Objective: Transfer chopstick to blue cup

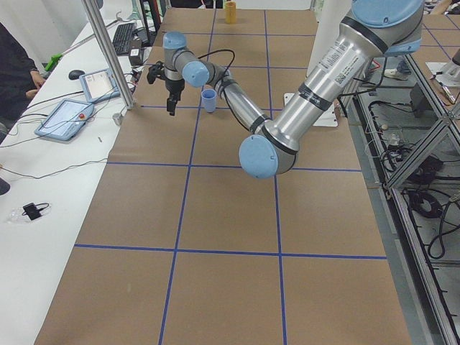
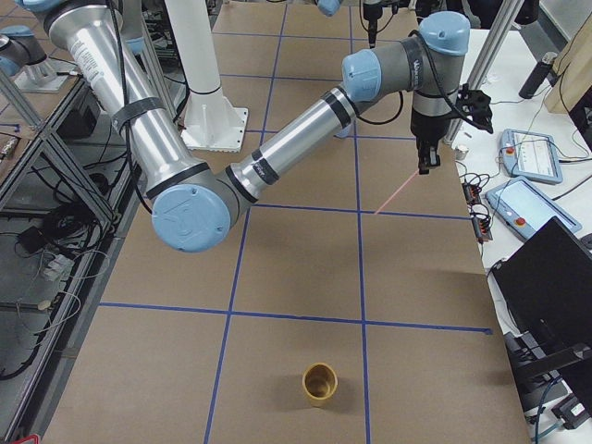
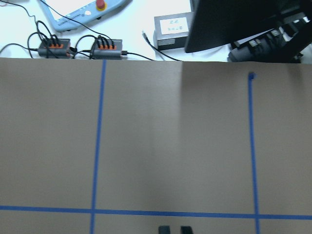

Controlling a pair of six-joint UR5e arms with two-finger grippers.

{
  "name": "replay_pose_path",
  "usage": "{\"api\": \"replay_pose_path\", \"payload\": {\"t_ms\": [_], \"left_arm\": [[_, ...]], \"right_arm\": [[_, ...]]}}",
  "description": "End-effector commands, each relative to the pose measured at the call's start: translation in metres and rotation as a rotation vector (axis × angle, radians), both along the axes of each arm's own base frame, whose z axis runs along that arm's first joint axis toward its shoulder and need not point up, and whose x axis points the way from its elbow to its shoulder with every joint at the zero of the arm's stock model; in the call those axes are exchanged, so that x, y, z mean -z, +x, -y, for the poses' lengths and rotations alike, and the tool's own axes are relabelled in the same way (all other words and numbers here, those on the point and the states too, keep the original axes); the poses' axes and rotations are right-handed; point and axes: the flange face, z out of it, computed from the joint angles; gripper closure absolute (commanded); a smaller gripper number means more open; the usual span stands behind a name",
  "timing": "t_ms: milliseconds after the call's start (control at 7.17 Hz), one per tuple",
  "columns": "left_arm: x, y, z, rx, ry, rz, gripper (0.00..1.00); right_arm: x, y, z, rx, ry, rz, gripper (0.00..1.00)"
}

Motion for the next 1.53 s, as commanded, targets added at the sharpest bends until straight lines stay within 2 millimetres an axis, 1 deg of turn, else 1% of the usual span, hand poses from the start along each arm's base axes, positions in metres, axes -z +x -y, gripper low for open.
{"api": "replay_pose_path", "payload": {"t_ms": [0,140,279,419,558,698,837,977,1116,1395], "left_arm": [[-0.088,-0.106,0.017,-0.038,0.025,0.064,0.02],[-0.118,-0.130,0.015,-0.034,0.007,0.084,0.02],[-0.138,-0.178,0.014,-0.061,0.055,0.119,0.02],[-0.149,-0.199,0.016,-0.132,0.092,0.079,0.02],[-0.174,-0.209,0.012,-0.151,0.072,0.063,0.02],[-0.201,-0.211,0.000,-0.154,0.041,0.066,0.02],[-0.205,-0.213,-0.003,-0.152,0.036,0.067,0.02],[-0.210,-0.212,-0.006,-0.154,0.027,0.068,0.02],[-0.212,-0.212,-0.007,-0.154,0.024,0.070,0.02],[-0.214,-0.211,-0.007,-0.153,0.019,0.069,0.02]], "right_arm": [[0.103,-0.109,-0.006,-0.044,-0.061,0.086,1.00],[0.134,-0.152,-0.014,-0.034,-0.074,0.106,1.00],[0.175,-0.223,-0.030,-0.025,-0.046,0.071,1.00],[0.193,-0.298,-0.055,-0.030,-0.043,0.025,1.00],[0.205,-0.346,-0.075,-0.049,-0.019,0.048,1.00],[0.218,-0.361,-0.083,-0.044,-0.002,0.082,1.00],[0.230,-0.378,-0.089,-0.027,0.012,0.082,1.00],[0.231,-0.398,-0.094,-0.018,0.024,0.061,1.00],[0.231,-0.411,-0.093,-0.011,0.039,0.069,1.00],[0.249,-0.424,-0.080,-0.010,0.048,0.074,1.00]]}}
